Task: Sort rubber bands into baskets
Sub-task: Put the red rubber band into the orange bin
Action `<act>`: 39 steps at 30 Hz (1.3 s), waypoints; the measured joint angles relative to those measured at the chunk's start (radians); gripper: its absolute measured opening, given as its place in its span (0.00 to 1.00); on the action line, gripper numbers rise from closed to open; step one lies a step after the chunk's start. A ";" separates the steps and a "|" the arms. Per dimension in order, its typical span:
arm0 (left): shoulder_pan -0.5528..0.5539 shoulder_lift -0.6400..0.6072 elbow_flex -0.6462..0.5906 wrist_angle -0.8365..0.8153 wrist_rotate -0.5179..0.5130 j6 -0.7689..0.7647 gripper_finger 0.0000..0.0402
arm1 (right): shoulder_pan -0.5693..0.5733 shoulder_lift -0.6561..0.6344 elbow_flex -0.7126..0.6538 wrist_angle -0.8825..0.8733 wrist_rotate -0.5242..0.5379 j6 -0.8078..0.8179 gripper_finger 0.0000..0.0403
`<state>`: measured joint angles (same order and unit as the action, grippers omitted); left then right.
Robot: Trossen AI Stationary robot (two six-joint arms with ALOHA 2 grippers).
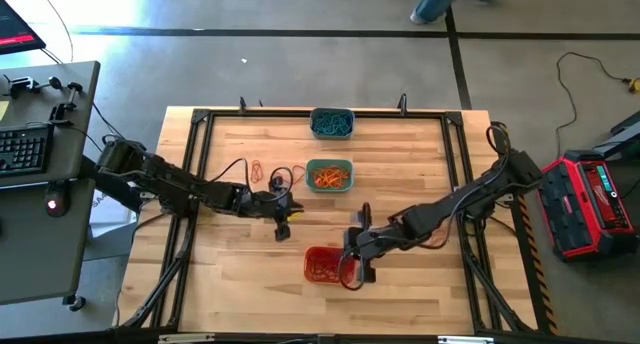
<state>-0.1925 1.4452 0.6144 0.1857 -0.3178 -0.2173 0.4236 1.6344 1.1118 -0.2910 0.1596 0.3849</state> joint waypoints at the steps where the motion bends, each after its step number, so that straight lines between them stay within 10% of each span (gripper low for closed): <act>1: 0.000 0.000 0.000 -0.008 -0.014 0.000 0.11 | -0.006 0.005 0.000 -0.036 0.009 0.019 0.00; 11: 0.008 0.000 0.000 -0.067 -0.030 -0.027 0.11 | -0.069 0.074 0.000 -0.287 0.051 0.148 0.00; 39: 0.223 0.016 0.000 -0.233 -0.083 -0.037 0.22 | -0.016 0.074 0.002 -0.108 -0.240 -0.013 0.00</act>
<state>0.0301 1.4609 0.6147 -0.0473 -0.4011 -0.2545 0.4081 1.7080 1.1135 -0.3992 -0.0801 0.3720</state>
